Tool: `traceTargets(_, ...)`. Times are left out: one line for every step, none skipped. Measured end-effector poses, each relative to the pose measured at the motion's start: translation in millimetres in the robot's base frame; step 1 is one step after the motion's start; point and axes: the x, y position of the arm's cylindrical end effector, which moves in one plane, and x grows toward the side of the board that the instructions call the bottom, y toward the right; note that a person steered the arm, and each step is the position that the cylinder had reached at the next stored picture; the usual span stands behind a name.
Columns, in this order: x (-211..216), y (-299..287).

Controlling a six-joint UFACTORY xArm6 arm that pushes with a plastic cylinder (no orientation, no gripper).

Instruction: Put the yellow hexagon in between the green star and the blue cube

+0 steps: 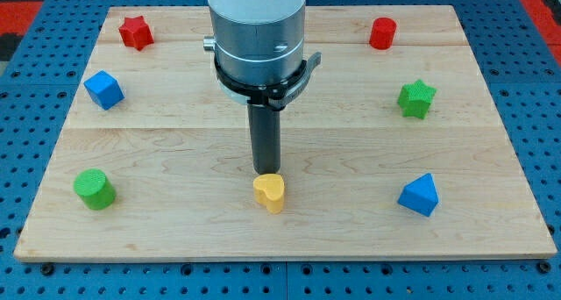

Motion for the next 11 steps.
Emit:
traceTargets(0, -1)
traceTargets(-12, -2)
traceTargets(-49, -5)
traceTargets(-60, -4)
traceTargets(-60, -3)
traceTargets(-60, -3)
traceTargets(-67, 9)
traceTargets(-85, 55)
traceTargets(-85, 60)
traceTargets(-118, 26)
traceTargets(-189, 55)
